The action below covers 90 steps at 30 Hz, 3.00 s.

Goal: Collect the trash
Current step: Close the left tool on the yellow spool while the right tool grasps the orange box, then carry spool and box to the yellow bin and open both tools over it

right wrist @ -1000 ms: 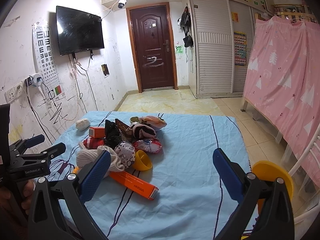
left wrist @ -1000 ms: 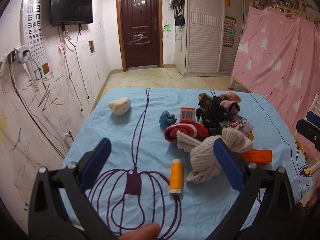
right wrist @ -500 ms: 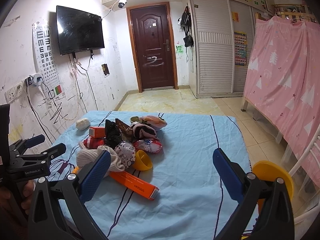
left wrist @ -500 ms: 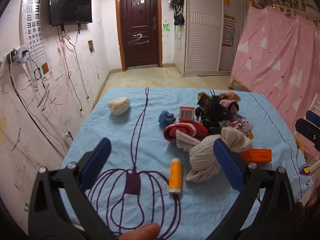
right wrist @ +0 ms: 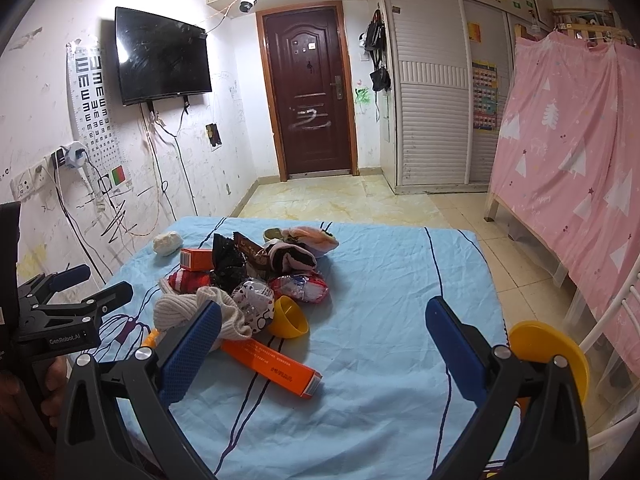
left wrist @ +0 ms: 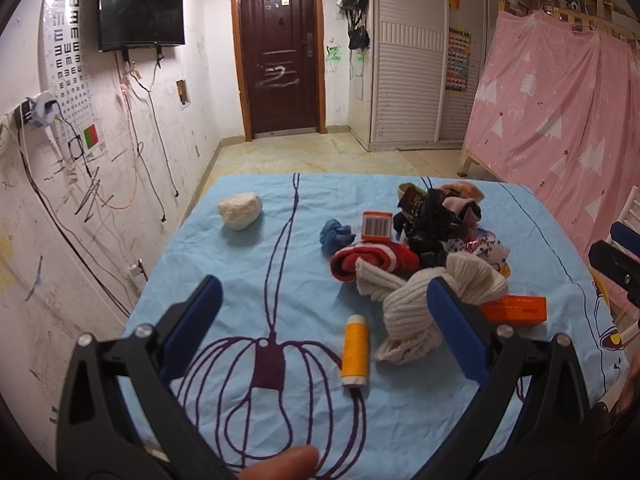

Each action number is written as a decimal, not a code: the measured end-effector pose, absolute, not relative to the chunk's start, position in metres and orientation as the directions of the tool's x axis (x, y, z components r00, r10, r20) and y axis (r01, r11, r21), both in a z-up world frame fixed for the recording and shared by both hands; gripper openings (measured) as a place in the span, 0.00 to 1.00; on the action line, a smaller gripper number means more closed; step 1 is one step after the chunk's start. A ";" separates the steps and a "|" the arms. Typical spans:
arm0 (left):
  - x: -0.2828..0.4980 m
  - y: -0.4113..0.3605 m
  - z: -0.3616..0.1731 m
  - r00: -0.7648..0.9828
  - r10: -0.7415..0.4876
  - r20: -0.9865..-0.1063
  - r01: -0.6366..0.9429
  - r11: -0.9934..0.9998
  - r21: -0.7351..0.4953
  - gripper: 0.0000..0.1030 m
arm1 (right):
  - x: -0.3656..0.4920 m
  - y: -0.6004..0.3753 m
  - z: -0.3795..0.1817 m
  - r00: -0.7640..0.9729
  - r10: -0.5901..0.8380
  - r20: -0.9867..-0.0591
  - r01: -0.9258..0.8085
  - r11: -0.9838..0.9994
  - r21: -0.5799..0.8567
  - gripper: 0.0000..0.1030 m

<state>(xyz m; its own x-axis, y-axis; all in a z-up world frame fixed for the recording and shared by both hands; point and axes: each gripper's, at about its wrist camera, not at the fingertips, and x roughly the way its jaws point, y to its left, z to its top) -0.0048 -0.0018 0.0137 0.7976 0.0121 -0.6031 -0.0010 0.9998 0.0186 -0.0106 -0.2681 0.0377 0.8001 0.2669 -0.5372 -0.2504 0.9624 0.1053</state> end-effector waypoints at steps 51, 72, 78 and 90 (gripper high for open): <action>0.013 -0.006 -0.051 0.549 -0.204 -0.811 0.360 0.933 0.009 0.36 | 0.023 -0.235 -0.041 0.504 0.393 -0.769 -0.514 0.852 0.099 0.27; -0.008 0.016 0.005 0.683 -0.161 -0.713 0.268 0.963 0.039 0.16 | 0.006 -0.283 -0.018 0.518 0.526 -0.675 -0.487 0.830 0.273 0.19; -0.005 0.004 0.004 0.673 -0.183 -0.717 0.290 0.957 0.028 0.16 | 0.011 -0.265 -0.028 0.480 0.515 -0.710 -0.512 0.822 0.251 0.19; -0.003 -0.010 0.011 0.675 -0.219 -0.705 0.316 0.949 0.008 0.16 | 0.005 -0.250 -0.033 0.533 0.426 -0.731 -0.486 0.861 0.148 0.15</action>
<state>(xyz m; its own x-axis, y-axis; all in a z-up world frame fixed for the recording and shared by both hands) -0.0028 -0.0101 0.0107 0.6747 -0.2189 -0.7049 0.3162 0.9487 0.0080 0.0046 -0.2498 -0.0326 0.5328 0.4262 -0.7311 -0.4861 0.8613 0.1479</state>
